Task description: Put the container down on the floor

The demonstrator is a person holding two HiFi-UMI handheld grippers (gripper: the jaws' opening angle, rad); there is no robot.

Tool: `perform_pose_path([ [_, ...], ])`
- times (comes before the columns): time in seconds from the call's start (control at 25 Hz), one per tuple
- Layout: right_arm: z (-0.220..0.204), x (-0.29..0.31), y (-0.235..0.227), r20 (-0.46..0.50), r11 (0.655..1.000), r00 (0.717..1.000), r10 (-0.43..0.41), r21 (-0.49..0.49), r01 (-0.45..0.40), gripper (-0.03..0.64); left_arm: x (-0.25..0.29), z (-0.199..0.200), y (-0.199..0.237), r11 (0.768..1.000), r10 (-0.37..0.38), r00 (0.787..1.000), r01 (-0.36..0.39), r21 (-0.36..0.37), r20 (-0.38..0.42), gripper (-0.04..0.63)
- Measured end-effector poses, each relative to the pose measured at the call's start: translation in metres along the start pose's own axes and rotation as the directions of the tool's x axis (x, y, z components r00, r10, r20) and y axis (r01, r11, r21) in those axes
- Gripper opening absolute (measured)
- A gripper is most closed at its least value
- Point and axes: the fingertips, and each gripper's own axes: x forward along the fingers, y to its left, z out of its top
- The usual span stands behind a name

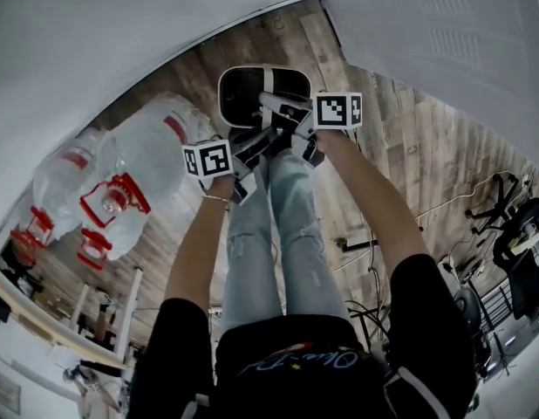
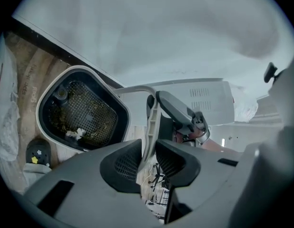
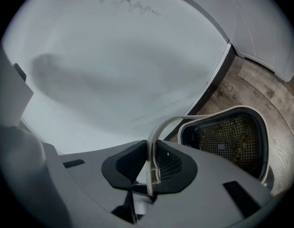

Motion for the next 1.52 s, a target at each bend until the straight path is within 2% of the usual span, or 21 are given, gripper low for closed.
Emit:
perform_pose_path([
  [0.44, -0.007, 0.019, -0.041, -0.045, 0.997, 0.996, -0.076, -0.031, 0.074, 0.044, 0.013, -0.002, 0.043, 1.0, 0.014, 1.0, -0.014, -0.024, -0.027, 0.074],
  [0.88, -0.001, 0.016, -0.069, -0.042, 0.989, 0.988, -0.15, -0.009, 0.15, 0.044, 0.032, -0.001, 0.058, 0.997, 0.037, 0.999, -0.039, -0.07, -0.036, 0.081],
  [1.12, 0.002, 0.019, -0.068, 0.009, 0.991, 0.991, -0.133, 0.004, 0.133, 0.046, 0.03, 0.001, 0.06, 0.999, 0.051, 0.998, -0.052, -0.015, -0.035, 0.081],
  [1.28, -0.002, 0.022, -0.068, 0.014, 0.987, 0.987, -0.159, -0.001, 0.159, 0.046, 0.027, -0.001, 0.062, 0.996, 0.086, 0.994, -0.084, 0.028, -0.073, 0.081],
  [1.4, 0.0, 0.023, -0.067, 0.019, 0.984, 0.984, -0.176, -0.008, 0.176, 0.071, 0.023, 0.0, 0.067, 0.989, 0.13, 0.987, -0.122, 0.087, -0.096, 0.085],
  [1.52, 0.001, 0.023, -0.066, 0.027, 0.982, 0.982, -0.187, -0.009, 0.188, 0.087, 0.02, 0.001, 0.069, 0.986, 0.143, 0.985, -0.135, 0.094, -0.092, 0.1],
])
